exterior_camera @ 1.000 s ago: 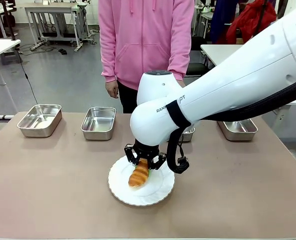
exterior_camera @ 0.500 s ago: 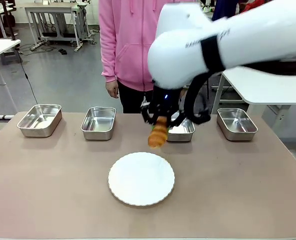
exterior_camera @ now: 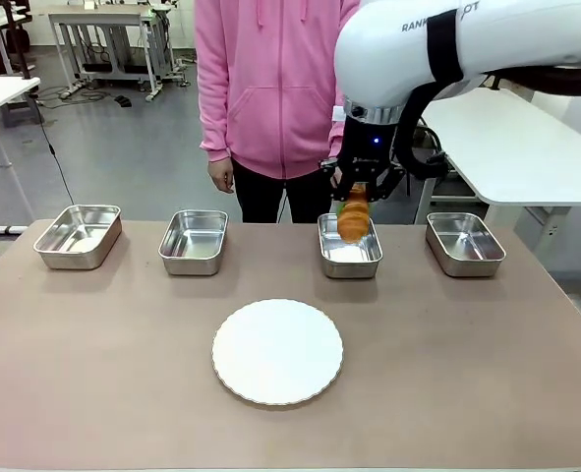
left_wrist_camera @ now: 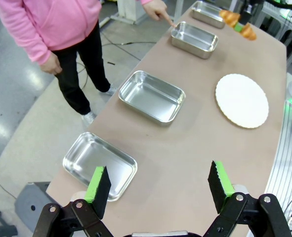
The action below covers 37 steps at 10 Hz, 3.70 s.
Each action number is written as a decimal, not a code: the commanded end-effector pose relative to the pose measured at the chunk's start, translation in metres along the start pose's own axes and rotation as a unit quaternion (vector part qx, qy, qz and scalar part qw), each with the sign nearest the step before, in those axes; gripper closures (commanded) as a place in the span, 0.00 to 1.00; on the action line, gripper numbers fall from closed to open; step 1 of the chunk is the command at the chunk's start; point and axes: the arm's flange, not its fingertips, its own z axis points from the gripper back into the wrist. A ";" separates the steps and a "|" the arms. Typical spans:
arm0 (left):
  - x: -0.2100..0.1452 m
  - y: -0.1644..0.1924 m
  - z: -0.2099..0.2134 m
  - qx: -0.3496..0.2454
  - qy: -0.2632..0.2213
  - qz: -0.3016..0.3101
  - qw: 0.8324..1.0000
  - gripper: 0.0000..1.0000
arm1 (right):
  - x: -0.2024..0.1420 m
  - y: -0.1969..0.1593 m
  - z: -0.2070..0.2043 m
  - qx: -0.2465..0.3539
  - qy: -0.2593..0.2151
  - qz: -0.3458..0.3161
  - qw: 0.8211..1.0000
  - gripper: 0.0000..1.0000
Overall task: Place the bread in the container.
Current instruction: Place the Butter Roll into the Airtight Container indicated by the human.
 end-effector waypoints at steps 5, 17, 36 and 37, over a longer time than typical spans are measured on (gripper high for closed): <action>0.002 -0.001 0.000 -0.003 -0.006 -0.004 1.000 0.00 | 0.088 -0.039 -0.044 0.030 0.031 0.077 0.996 0.59; 0.002 -0.001 0.000 -0.003 -0.006 -0.004 1.000 0.00 | 0.130 -0.054 -0.106 0.053 0.036 0.110 0.992 0.59; 0.002 -0.001 0.000 -0.003 -0.006 -0.004 1.000 0.00 | 0.133 -0.048 -0.126 0.039 0.036 0.122 0.991 0.00; 0.002 -0.001 0.000 -0.003 -0.006 -0.004 1.000 0.00 | 0.133 -0.048 -0.126 0.039 0.036 0.122 0.991 0.00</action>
